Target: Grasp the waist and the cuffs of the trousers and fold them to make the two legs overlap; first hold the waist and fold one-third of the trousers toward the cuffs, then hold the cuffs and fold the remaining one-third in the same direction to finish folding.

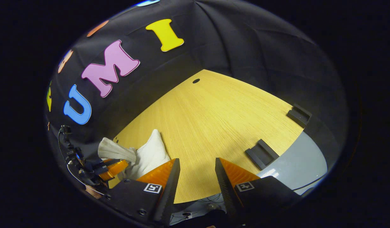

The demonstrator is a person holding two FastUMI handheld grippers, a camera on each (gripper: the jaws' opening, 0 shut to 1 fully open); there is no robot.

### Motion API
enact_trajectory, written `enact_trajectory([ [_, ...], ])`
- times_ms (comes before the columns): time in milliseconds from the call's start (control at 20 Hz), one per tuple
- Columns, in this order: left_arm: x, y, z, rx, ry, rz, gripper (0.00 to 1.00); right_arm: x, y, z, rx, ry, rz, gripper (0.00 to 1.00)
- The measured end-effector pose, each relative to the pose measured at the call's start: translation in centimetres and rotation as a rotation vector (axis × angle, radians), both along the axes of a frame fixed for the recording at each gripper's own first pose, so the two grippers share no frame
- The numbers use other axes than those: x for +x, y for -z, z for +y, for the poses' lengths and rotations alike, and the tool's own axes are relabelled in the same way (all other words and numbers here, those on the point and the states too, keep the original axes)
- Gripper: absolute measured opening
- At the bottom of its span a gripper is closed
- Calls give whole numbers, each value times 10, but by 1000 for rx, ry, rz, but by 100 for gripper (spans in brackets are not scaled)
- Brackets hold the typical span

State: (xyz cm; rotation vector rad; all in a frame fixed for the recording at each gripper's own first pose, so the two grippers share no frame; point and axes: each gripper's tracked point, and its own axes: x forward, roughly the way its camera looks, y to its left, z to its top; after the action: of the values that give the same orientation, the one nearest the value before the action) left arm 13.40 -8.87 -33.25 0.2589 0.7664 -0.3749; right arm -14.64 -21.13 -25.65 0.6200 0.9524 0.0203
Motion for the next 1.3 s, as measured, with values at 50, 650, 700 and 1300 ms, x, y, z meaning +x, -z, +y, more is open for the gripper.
enact_trajectory([
  [50,-6,4,-6,22,26,2,63,-2,0,-2,4,9,3,69],
  [650,-71,1,-64,-70,164,16,92,-2,-16,32,5,-60,-128,70],
  [700,-74,-4,-60,-87,143,20,93,-3,-22,40,10,-85,-147,69],
  [1300,-76,-77,22,-251,-242,-55,94,-4,-98,139,9,-437,-376,70],
])
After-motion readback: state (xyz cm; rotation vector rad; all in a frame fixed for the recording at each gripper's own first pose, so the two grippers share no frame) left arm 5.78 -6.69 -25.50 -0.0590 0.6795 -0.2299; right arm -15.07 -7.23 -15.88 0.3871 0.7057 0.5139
